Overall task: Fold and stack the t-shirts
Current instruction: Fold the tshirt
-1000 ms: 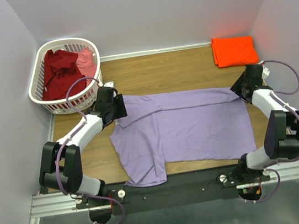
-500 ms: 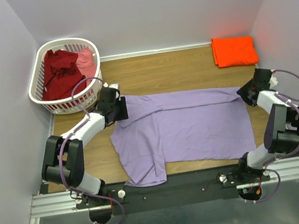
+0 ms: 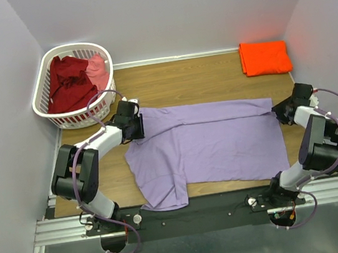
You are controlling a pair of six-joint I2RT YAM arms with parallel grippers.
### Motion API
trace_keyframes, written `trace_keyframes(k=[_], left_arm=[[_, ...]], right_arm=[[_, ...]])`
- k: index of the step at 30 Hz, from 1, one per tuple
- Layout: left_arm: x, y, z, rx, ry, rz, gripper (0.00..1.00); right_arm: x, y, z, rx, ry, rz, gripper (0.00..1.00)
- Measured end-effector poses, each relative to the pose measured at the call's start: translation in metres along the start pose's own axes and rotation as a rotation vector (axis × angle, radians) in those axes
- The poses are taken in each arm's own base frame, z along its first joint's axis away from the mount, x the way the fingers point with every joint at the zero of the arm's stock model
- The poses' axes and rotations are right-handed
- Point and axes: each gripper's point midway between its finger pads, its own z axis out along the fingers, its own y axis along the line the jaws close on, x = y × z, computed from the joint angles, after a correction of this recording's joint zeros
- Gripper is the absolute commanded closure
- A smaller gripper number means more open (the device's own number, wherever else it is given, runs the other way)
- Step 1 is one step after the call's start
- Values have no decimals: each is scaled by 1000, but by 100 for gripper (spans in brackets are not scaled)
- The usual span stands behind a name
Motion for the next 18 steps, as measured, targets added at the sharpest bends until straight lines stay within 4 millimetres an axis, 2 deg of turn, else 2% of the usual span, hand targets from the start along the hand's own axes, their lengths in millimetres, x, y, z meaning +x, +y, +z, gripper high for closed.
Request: trace_keyframes(k=[13, 18], left_arm=[[6, 3, 6, -10, 25, 3, 58], [6, 3, 6, -11, 24, 7, 59]], right_arm=[[21, 10, -5, -85, 107, 131, 51], [20, 13, -5, -100, 108, 146, 52]])
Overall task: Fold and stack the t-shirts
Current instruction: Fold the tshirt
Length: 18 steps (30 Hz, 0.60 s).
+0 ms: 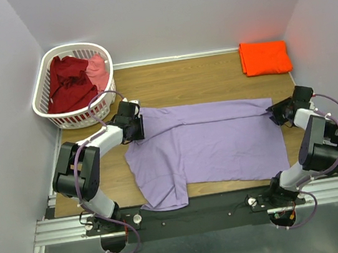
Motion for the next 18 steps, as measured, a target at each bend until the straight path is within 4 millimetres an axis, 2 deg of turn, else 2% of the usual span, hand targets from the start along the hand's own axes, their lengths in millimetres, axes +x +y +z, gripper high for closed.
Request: trace_keyframes(k=[6, 12, 15, 16, 18], left_arm=[[0, 2, 0, -8, -2, 3, 59], [0, 4, 1, -19, -2, 4, 59], [-1, 4, 1, -24, -3, 4, 62], [-1, 5, 1, -27, -3, 4, 63], [-1, 6, 1, -34, -4, 4, 66]], right_arm=[[-12, -2, 2, -13, -33, 38, 56], [-20, -4, 8, -21, -48, 60, 70], [-21, -6, 11, -22, -49, 72, 82], [-20, -8, 11, -21, -48, 76, 90], [-21, -10, 11, -19, -48, 82, 95]])
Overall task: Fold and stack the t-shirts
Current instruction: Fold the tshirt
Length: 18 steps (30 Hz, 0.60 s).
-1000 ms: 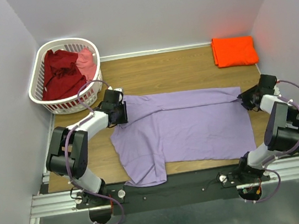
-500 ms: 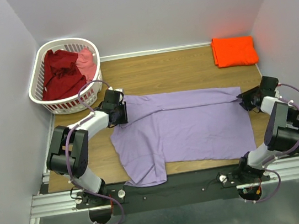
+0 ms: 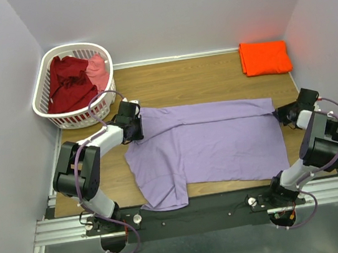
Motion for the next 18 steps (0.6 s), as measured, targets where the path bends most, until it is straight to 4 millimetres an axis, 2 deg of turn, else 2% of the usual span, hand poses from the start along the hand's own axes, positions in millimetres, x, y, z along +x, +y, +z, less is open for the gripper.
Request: trace_keyframes(k=[1, 10, 15, 18], left_arm=[[0, 1, 0, -4, 0, 1, 66], [1, 2, 1, -10, 3, 0, 76], [1, 3, 1, -12, 2, -2, 78], [1, 3, 1, -12, 3, -2, 78]], right_arm=[[-1, -1, 0, 0, -3, 1, 99], [-16, 11, -12, -46, -50, -79, 99], [-15, 7, -10, -37, -46, -99, 99], [-10, 0, -8, -22, -33, -103, 94]])
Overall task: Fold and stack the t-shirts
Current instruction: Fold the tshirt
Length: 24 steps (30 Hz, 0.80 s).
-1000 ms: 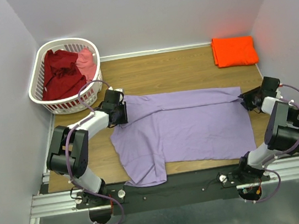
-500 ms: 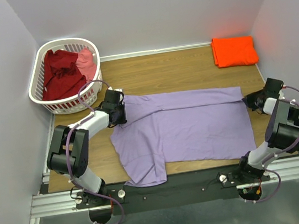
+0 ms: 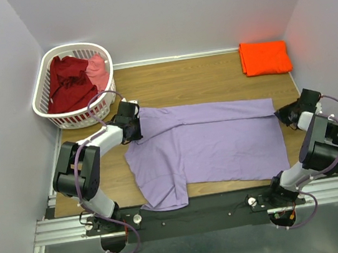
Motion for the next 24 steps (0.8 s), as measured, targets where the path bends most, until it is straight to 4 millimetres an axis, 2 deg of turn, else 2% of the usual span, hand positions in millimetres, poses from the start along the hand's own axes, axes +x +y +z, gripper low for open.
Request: trace_keyframes(k=[1, 3, 4, 5, 9, 12, 18, 21, 24], left_arm=[[0, 0, 0, 0, 0, 0, 78], [1, 0, -1, 1, 0, 0, 77], [1, 0, -1, 2, 0, 0, 74], [2, 0, -1, 3, 1, 0, 63], [4, -7, -8, 41, 1, -17, 54], [-5, -14, -21, 76, -32, -30, 50], [-47, -25, -48, 117, -144, -36, 50], [-60, -28, -48, 121, -162, -24, 50], [-59, -28, -36, 113, -137, -10, 50]], right_arm=[[4, -4, 0, 8, 8, -1, 89], [8, -9, 1, 20, 19, -12, 86], [9, -12, 2, 27, 25, -17, 82], [11, -14, 3, 32, 30, -27, 81], [11, -16, 2, 54, 53, -62, 74], [1, -7, -1, 54, 48, -94, 67], [-20, 13, -11, 27, 1, -158, 68], [-25, 29, -11, -13, 4, -202, 70], [-15, 43, -3, -64, 60, -240, 71]])
